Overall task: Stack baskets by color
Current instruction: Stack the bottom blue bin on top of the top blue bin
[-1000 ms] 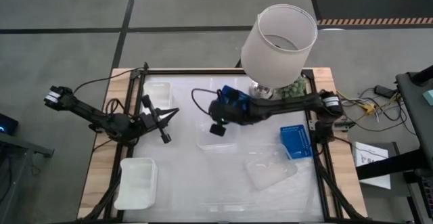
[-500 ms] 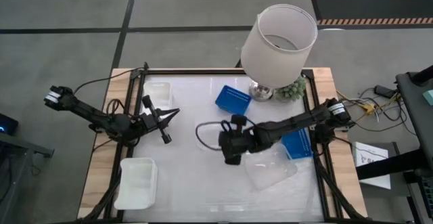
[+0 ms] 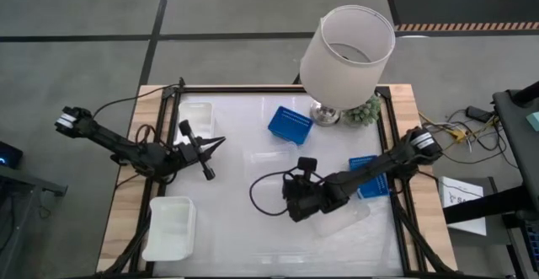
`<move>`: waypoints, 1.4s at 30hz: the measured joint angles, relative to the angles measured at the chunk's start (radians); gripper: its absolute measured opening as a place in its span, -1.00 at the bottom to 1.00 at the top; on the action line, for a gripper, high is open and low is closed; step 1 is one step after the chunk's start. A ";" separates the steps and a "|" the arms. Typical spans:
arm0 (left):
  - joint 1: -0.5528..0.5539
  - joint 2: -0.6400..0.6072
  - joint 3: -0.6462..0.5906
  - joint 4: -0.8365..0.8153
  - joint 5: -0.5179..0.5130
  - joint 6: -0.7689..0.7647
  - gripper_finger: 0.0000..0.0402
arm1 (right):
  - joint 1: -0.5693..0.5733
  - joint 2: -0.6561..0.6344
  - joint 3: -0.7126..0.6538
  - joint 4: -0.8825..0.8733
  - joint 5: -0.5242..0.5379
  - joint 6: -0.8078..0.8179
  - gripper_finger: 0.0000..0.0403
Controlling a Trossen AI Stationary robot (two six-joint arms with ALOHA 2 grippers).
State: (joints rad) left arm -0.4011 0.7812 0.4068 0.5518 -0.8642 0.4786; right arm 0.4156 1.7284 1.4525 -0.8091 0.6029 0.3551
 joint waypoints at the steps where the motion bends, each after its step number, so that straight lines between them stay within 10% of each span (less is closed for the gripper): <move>1: 0.000 0.003 0.000 0.000 0.000 0.000 -1.00 | 0.001 -0.005 -0.017 0.007 0.000 0.004 -0.96; 26: 0.000 0.215 0.006 0.021 0.114 -0.389 -1.00 | 0.025 -0.567 -0.721 0.625 0.009 -0.171 -0.96; 42: 0.000 0.242 0.040 0.036 0.072 -0.551 -1.00 | 0.026 -0.819 -0.778 0.728 0.003 -0.372 -0.96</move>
State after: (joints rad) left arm -0.4011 1.0229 0.4464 0.5877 -0.7926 -0.0727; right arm 0.4412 0.9098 0.6744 -0.0807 0.6055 -0.0167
